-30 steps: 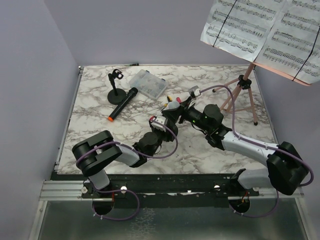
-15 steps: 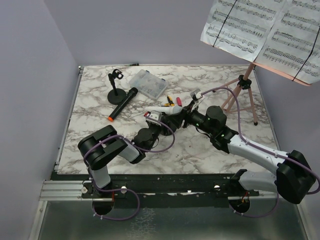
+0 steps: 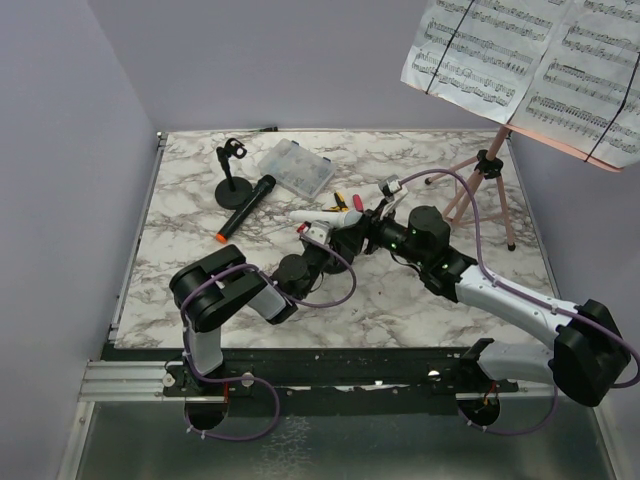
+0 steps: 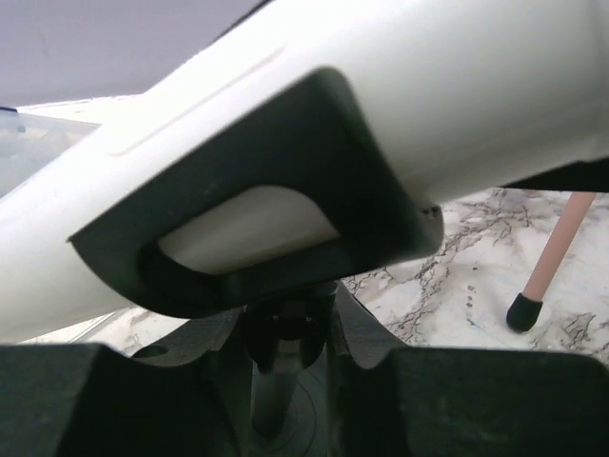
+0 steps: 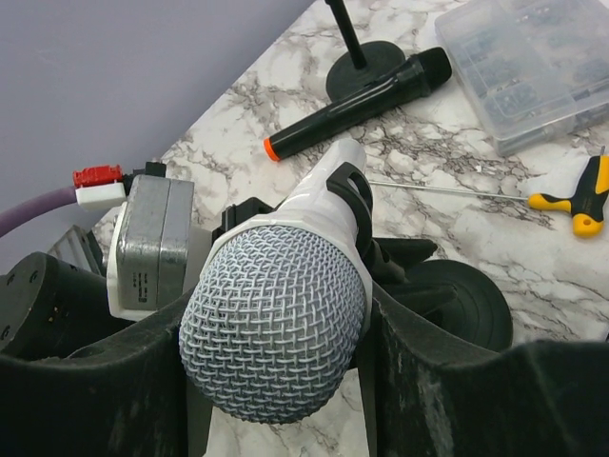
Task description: Pack up the instrument practice props
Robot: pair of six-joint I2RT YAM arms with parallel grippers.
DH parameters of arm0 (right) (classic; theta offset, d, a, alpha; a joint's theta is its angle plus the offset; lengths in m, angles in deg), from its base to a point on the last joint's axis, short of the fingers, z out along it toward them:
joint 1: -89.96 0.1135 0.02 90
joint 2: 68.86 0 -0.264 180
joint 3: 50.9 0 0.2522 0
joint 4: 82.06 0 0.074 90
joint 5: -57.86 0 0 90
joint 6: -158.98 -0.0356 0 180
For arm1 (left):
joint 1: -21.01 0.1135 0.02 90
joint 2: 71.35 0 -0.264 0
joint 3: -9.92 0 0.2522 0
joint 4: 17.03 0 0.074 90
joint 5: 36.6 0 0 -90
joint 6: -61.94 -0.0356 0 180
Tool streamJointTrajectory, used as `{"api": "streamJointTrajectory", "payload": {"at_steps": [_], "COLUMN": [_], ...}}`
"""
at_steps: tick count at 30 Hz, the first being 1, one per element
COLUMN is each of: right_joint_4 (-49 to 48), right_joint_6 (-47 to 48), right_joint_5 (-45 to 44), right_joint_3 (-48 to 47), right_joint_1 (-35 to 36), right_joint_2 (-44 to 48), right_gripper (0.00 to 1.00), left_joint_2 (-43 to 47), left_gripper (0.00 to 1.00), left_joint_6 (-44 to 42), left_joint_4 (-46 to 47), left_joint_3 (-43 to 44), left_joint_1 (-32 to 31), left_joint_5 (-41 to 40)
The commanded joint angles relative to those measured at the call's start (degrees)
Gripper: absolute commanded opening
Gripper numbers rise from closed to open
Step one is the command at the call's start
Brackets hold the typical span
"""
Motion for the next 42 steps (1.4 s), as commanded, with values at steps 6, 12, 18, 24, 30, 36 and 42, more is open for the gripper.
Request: {"api": "streamJointTrajectory", "payload": {"at_steps": [6,12,18,24,30,36,42], "right_joint_4": [6.5,4.6,4.8,13.2,34.6,53.4,65.1], "right_joint_6": [-1.5,-0.1,1.4,4.2,11.2,14.2,15.3], "right_joint_5": [-0.3,0.3,1.7,3.5,4.5,0.8,3.6], "right_joint_3": [-2.3,-1.0,-1.2,-5.8,-16.6,-30.0,-45.3], "right_joint_1": [0.6,0.6,0.6,0.6,0.6,0.6,0.6], "right_joint_2": [0.7,2.5,2.9,3.1,4.7,2.5,-7.4], "right_gripper": [0.00,0.01,0.01,0.37,0.72,0.79,0.79], "left_joint_2": [2.0,4.5,5.9,8.6,12.4,15.7,18.0], "left_gripper": [0.00,0.00,0.00,0.00,0.00,0.00,0.00], "left_joint_6": [-3.0,-3.2,-4.1,-7.7,-9.5,-11.5,-12.6], "left_joint_4": [4.0,-0.4,-2.0,-3.1,-6.4,-11.2,-15.2], "left_joint_3": [-2.8,-4.9,-6.9,-9.5,-12.4,-13.6,-13.8], "left_joint_1": [0.2,0.2,0.4,0.2,0.3,0.2,0.2], "left_joint_5": [-4.5,-9.7,-11.3,-8.0,-5.2,-2.5,1.8]}}
